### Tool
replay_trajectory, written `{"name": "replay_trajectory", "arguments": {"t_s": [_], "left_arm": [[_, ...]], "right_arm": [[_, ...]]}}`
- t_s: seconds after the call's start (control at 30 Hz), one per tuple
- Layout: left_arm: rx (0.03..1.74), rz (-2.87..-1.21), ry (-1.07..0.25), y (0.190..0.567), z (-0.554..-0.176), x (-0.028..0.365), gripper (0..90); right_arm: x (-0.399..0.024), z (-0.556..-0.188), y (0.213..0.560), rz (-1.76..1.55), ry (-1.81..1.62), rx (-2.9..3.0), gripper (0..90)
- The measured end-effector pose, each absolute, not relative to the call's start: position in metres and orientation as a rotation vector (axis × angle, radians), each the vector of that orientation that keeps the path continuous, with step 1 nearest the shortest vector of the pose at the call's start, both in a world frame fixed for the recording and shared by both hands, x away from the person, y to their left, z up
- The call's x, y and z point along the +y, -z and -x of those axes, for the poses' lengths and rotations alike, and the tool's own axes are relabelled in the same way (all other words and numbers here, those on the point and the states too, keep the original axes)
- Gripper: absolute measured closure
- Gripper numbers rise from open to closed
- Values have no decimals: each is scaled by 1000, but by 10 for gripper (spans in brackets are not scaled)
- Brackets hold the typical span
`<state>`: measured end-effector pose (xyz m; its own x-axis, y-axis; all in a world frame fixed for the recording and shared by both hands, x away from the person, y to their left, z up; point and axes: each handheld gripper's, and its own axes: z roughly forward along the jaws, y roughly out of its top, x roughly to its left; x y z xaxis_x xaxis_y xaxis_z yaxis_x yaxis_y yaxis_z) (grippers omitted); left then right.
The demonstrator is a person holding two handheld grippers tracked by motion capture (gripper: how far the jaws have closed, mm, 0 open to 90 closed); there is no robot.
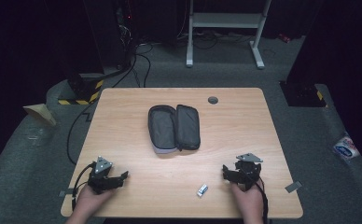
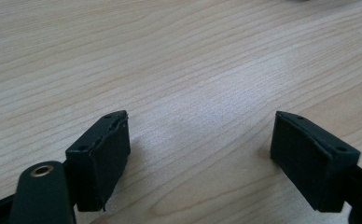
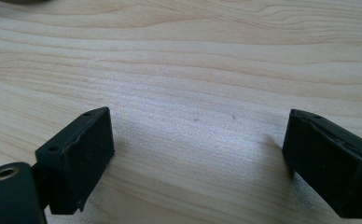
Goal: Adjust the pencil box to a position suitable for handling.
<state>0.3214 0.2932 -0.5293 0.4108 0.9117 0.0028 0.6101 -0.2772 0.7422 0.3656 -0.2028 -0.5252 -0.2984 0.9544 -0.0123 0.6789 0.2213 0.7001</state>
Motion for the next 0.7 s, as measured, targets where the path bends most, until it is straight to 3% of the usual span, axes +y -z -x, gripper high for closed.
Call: {"name": "replay_trajectory", "arguments": {"t_s": [0.5,0.7], "left_arm": [[1297,-1994,-581,529,-321,292,201],[1292,-2014,-568,529,-322,291,148]], "right_arm": [[-203,-366,525,-1493,-835,2066,94],[-202,-367,525,-1486,-839,2077,91]]}}
